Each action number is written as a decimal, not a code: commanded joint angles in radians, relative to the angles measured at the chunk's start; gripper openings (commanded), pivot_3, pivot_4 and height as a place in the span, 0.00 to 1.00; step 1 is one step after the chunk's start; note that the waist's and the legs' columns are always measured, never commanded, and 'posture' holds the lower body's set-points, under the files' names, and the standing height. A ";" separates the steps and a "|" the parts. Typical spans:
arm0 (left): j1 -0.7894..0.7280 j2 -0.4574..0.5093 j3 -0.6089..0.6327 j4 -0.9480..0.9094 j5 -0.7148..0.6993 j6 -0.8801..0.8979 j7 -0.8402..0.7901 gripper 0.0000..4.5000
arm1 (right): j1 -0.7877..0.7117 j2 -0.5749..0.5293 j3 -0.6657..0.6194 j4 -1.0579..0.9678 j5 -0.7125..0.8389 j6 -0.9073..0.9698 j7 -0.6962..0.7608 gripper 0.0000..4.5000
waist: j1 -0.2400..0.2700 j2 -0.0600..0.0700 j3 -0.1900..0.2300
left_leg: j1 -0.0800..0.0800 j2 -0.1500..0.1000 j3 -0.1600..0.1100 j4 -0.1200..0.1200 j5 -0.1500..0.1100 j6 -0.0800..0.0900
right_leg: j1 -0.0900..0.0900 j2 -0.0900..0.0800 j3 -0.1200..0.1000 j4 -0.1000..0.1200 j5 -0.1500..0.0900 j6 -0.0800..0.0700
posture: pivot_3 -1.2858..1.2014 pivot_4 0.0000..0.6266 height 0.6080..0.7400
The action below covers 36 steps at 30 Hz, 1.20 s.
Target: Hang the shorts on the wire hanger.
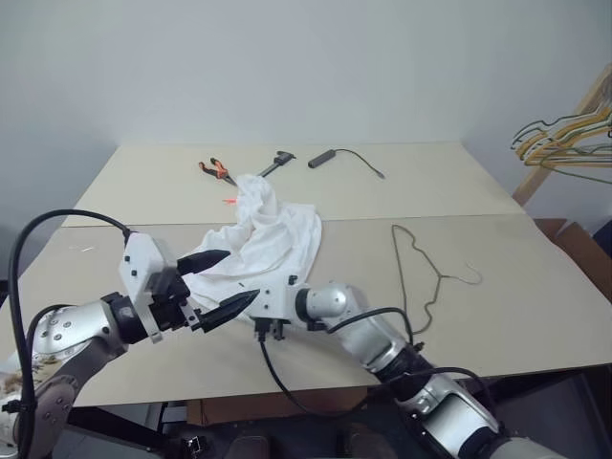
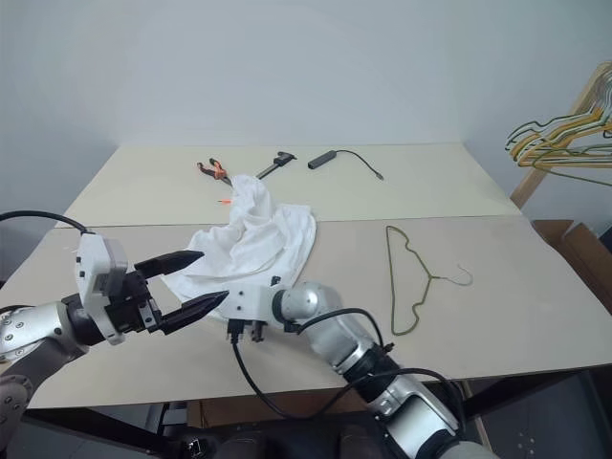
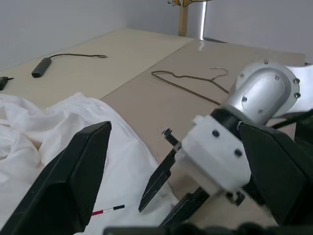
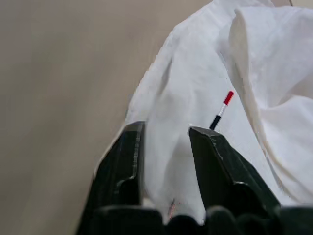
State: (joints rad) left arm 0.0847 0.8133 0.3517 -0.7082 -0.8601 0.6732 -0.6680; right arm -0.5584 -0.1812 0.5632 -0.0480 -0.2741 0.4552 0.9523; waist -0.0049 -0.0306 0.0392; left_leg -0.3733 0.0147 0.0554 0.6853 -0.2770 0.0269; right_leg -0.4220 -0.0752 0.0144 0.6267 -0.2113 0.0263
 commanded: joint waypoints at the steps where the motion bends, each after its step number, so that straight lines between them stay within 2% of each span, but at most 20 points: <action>1: -0.053 0.023 -0.010 -0.001 -0.039 0.044 0.016 1.00 | -0.036 -0.109 -0.144 -0.144 0.170 0.063 0.151 0.66 | 0.002 0.000 0.000 | 0.000 0.000 0.000 0.000 0.000 0.000 | 0.000 0.000 0.000 0.000 0.000 0.000 | 0.53 0.00 1.00; 5: -0.151 0.039 -0.088 0.046 -0.076 0.146 0.039 1.00 | -0.032 -0.251 -0.247 -0.198 0.304 0.066 0.247 0.66 | -0.005 0.000 0.000 | 0.001 -0.001 0.000 0.000 0.000 0.000 | 0.001 0.001 0.000 0.000 0.000 0.000 | 0.52 0.00 1.00; 12: -0.341 0.033 -0.311 0.087 -0.071 0.412 0.165 1.00 | 0.005 -0.462 -0.273 -0.164 0.295 -0.041 0.258 0.66 | -0.020 -0.001 0.000 | 0.001 -0.001 0.002 0.000 0.000 0.001 | 0.001 0.002 0.002 -0.001 0.000 0.000 | 0.50 0.00 1.00; 17: -0.416 0.014 -0.509 0.098 0.084 0.471 0.236 1.00 | 0.014 -0.530 -0.295 -0.168 0.305 -0.068 0.245 0.66 | -0.043 -0.001 0.000 | 0.001 -0.002 0.002 0.000 0.000 0.001 | 0.001 0.003 0.004 -0.001 0.000 0.001 | 0.48 0.00 1.00; 21: -0.487 -0.016 -0.676 0.180 0.238 0.504 0.288 1.00 | 0.023 -0.554 -0.305 -0.176 0.306 -0.076 0.224 0.66 | -0.046 -0.001 0.000 | 0.002 -0.001 0.002 0.000 0.000 0.001 | 0.001 0.004 0.005 -0.001 0.000 0.000 | 0.48 0.00 1.00; 24: -0.521 -0.038 -0.763 0.252 0.333 0.495 0.296 1.00 | 0.037 -0.571 -0.314 -0.190 0.314 -0.088 0.222 0.66 | -0.048 -0.001 0.000 | 0.002 -0.001 0.002 0.000 0.000 0.001 | 0.001 0.004 0.005 -0.001 0.000 0.000 | 0.47 0.00 1.00; 28: -0.545 -0.048 -0.819 0.313 0.411 0.475 0.262 1.00 | 0.066 -0.616 -0.352 -0.217 0.370 -0.133 0.271 0.66 | -0.053 -0.001 0.000 | 0.001 -0.002 0.002 0.000 -0.001 0.002 | 0.001 0.004 0.006 -0.002 -0.001 0.001 | 0.46 0.00 1.00; 31: -0.551 -0.057 -0.843 0.333 0.449 0.484 0.248 0.87 | 0.076 -0.632 -0.365 -0.226 0.406 -0.143 0.291 0.67 | -0.058 -0.001 0.000 | 0.002 -0.002 0.002 0.000 -0.001 0.002 | 0.002 0.003 0.006 -0.002 -0.001 0.001 | 0.46 0.00 1.00; 36: -0.539 -0.076 -0.841 0.344 0.485 0.485 0.232 0.50 | 0.078 -0.643 -0.373 -0.222 0.429 -0.158 0.303 0.67 | -0.065 0.000 0.000 | 0.005 -0.002 0.003 0.000 0.000 0.003 | 0.005 0.003 0.006 -0.001 -0.001 0.002 | 0.46 0.00 1.00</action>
State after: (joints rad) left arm -0.4580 0.7361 -0.4849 -0.3907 -0.4170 1.1566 -0.4406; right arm -0.4716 -0.8117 0.2239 -0.2496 0.1331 0.3239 1.2456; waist -0.0703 -0.0310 0.0387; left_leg -0.3679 0.0132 0.0580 0.6853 -0.2768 0.0297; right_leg -0.4169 -0.0719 0.0208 0.6254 -0.2126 0.0282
